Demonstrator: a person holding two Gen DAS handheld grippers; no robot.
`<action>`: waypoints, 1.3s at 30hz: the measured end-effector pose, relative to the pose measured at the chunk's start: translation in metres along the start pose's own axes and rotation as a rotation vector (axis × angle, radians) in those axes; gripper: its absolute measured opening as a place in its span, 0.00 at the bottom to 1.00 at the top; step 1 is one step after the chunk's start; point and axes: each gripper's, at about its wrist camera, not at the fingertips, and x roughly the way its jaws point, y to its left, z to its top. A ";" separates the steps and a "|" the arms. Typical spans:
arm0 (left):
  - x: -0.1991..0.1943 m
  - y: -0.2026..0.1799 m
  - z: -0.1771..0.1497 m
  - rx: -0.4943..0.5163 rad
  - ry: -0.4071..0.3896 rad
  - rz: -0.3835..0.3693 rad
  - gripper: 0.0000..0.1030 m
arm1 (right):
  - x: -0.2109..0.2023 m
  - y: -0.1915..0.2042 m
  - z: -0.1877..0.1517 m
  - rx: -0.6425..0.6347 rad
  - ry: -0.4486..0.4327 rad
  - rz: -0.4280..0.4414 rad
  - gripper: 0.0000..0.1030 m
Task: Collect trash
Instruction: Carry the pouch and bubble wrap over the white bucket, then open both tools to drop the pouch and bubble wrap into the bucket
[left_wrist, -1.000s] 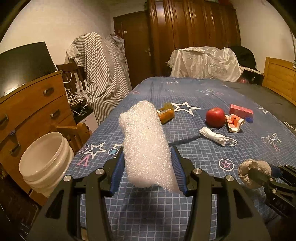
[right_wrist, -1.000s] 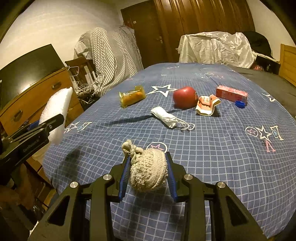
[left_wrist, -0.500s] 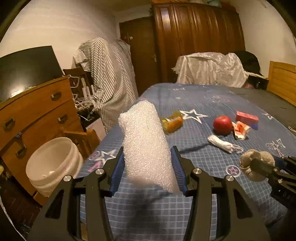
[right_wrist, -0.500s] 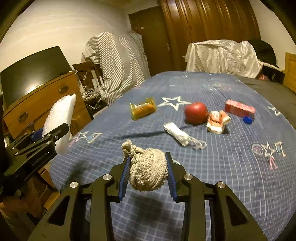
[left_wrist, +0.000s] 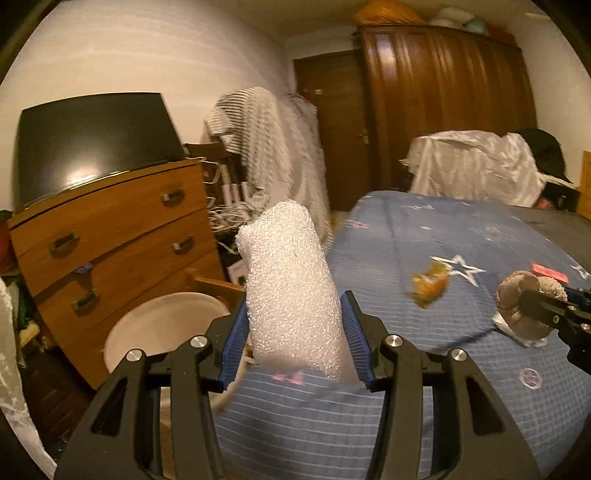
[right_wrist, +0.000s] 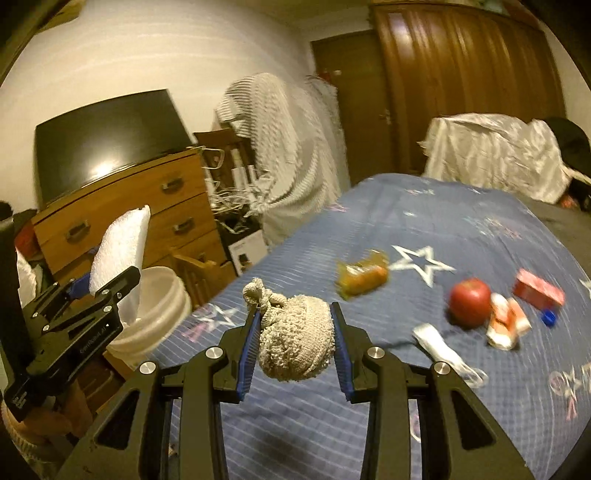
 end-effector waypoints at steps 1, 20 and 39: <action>0.001 0.007 0.001 -0.005 -0.001 0.014 0.46 | 0.007 0.010 0.006 -0.012 0.003 0.014 0.36; 0.063 0.161 0.003 -0.107 0.110 0.255 0.46 | 0.154 0.191 0.086 -0.174 0.144 0.236 0.36; 0.114 0.212 -0.028 -0.148 0.245 0.220 0.47 | 0.251 0.291 0.078 -0.296 0.292 0.312 0.37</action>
